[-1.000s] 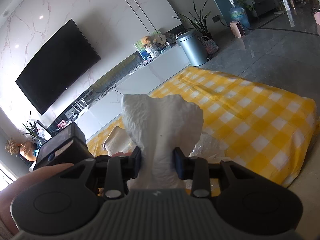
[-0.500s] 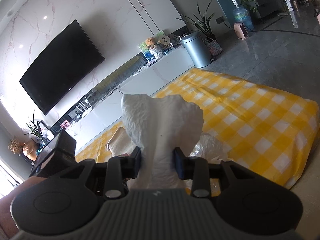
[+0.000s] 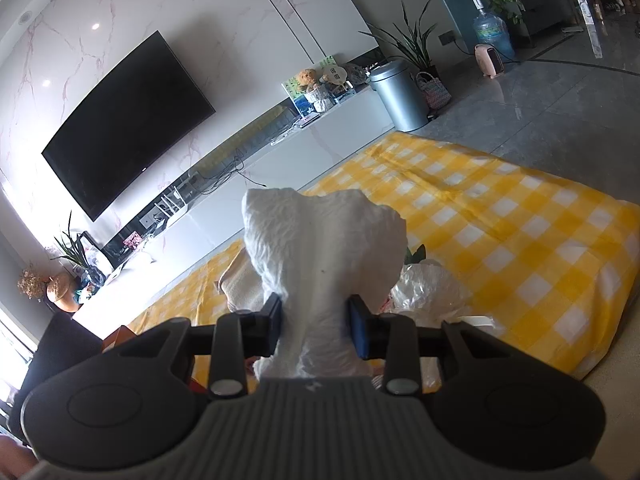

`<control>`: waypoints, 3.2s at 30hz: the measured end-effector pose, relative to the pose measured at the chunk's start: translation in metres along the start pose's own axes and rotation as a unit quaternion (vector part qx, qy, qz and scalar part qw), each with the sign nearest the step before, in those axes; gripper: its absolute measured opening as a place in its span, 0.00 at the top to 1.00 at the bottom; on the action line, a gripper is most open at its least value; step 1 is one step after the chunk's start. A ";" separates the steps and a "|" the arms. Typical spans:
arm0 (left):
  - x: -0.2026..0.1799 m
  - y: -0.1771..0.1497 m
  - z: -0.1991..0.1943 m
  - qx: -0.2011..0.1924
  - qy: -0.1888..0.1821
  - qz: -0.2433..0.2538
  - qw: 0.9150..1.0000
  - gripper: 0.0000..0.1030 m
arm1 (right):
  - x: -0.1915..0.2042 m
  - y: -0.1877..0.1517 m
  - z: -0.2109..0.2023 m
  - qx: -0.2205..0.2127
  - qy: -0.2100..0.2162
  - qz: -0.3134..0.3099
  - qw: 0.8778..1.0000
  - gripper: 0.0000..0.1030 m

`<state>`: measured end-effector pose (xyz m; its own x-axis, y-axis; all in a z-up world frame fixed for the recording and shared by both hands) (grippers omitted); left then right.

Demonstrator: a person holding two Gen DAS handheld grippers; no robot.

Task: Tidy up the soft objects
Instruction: 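Lower the left tool onto the brown knotted plush and close on it, then lift the brown plush with the left tool while the right tool holds the white cloth, then lower the brown plush into the white box and open the left tool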

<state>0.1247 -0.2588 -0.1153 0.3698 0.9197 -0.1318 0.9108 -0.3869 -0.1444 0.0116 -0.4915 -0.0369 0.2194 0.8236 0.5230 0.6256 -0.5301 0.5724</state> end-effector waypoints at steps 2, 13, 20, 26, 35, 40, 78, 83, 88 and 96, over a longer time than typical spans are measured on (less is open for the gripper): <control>-0.003 0.000 0.007 0.009 0.014 0.019 1.000 0.43 | -0.001 0.000 0.001 0.001 -0.001 0.000 1.000 0.66; 0.010 0.015 0.035 0.019 0.003 -0.049 0.999 0.24 | 0.001 0.000 0.003 0.006 0.000 -0.004 1.000 0.65; -0.020 -0.002 0.022 -0.035 0.031 0.030 0.998 0.48 | 0.001 -0.002 0.004 0.008 -0.001 -0.003 1.000 0.65; -0.034 -0.033 -0.002 -0.101 0.035 0.069 0.992 0.49 | 0.001 -0.002 0.003 0.009 -0.002 -0.005 1.000 0.65; 0.004 -0.093 -0.058 -0.183 -0.009 0.115 0.976 0.49 | 0.005 -0.004 0.002 0.014 -0.015 -0.010 1.000 0.65; 0.034 -0.110 -0.065 -0.241 -0.027 0.090 0.966 0.49 | 0.010 -0.003 -0.002 0.013 -0.008 -0.016 1.000 0.65; 0.259 -0.232 -0.113 -0.299 0.059 -0.121 0.945 0.49 | 0.304 -0.120 0.059 0.169 0.143 -0.278 0.935 0.67; 0.255 -0.218 -0.103 -0.291 0.076 -0.114 0.947 0.49 | 0.301 -0.122 0.060 0.166 0.126 -0.289 0.934 0.67; 0.250 -0.197 -0.088 -0.260 0.132 -0.100 0.951 0.49 | 0.295 -0.122 0.060 0.168 0.122 -0.281 0.937 0.67; 0.244 -0.199 -0.076 -0.286 0.185 -0.084 0.936 0.19 | 0.293 -0.121 0.063 0.170 0.125 -0.281 0.936 0.67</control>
<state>0.0472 0.0479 -0.0440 0.1543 0.9654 0.2100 0.8723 -0.2329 0.4299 0.0476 -0.1736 0.0074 -0.3716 0.8576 0.3557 0.8015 0.1029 0.5891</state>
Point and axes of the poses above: each gripper's, at about its wrist camera, not at the fingertips, and z roughly the way its jaws point, x to its left, y to its top, the point moved 2 cm from there along z, roughly the way its jaws point, and after that the axes turned 11 degrees about x, right-handed, at the moved point
